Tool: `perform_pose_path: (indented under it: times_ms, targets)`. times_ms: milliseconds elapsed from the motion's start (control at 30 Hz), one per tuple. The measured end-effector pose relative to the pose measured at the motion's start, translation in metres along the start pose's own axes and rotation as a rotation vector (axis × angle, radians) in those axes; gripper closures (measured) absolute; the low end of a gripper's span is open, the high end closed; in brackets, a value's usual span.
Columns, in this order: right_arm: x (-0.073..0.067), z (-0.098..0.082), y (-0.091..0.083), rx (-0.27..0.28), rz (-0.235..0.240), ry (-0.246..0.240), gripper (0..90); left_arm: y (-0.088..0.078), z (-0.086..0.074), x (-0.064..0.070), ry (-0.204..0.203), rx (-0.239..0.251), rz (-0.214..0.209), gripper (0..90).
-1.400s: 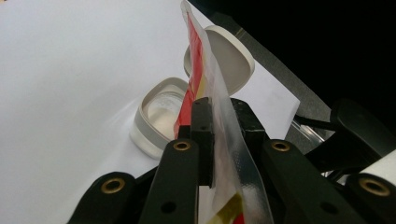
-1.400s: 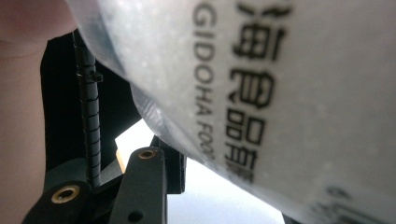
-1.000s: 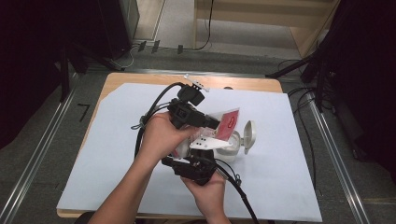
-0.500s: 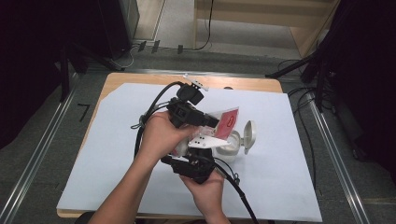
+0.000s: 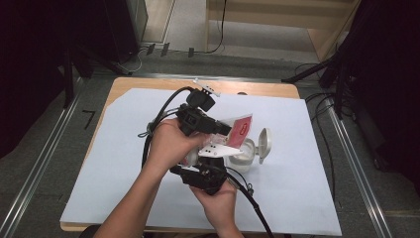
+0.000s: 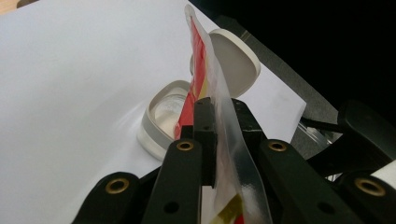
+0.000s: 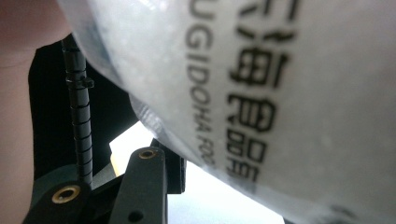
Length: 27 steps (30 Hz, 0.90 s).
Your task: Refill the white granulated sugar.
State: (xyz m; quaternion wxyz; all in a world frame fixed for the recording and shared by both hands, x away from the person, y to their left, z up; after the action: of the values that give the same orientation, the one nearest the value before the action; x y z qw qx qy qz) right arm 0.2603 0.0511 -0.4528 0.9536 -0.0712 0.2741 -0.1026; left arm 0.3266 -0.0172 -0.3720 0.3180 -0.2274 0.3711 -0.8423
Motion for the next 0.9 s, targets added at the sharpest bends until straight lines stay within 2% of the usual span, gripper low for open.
perform_pose_path:
  times_ms: [100, 200, 333, 400, 567, 900]
  targets:
    - [0.001, 0.001, 0.0, 0.002, -0.006, -0.009, 63.9, -0.001, 0.002, 0.0, 0.027, 0.023, 0.008, 83.9]
    - [0.005, 0.004, -0.002, 0.008, -0.017, -0.015, 63.9, 0.001, 0.005, 0.001, 0.032, 0.028, 0.017, 84.1]
    - [0.008, 0.006, -0.003, 0.011, -0.017, -0.005, 63.9, 0.003, 0.009, -0.001, 0.011, 0.012, -0.001, 84.3]
    - [0.007, 0.007, -0.004, 0.003, -0.015, -0.001, 63.9, 0.004, 0.009, -0.002, 0.002, 0.005, 0.003, 84.4]
    - [0.008, 0.011, -0.002, 0.012, -0.002, 0.0, 63.7, 0.003, 0.012, -0.004, 0.01, -0.014, 0.021, 84.4]
    - [0.009, 0.016, -0.001, 0.032, -0.001, 0.012, 63.9, 0.004, 0.015, -0.006, 0.032, -0.035, 0.028, 84.4]
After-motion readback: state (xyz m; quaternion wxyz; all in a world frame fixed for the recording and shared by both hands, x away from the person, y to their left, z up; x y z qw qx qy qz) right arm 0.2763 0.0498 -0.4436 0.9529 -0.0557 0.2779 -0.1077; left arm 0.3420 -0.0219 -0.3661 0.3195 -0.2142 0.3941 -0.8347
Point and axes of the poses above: each handheld gripper's, and its own axes: y roughly forward along the jaws, z roughly out of its top, x roughly to its right, the point moved 10 cm from there along y, roughly forward along the jaws, and after that the axes turned 15 degrees about z, right-handed, at the moved point
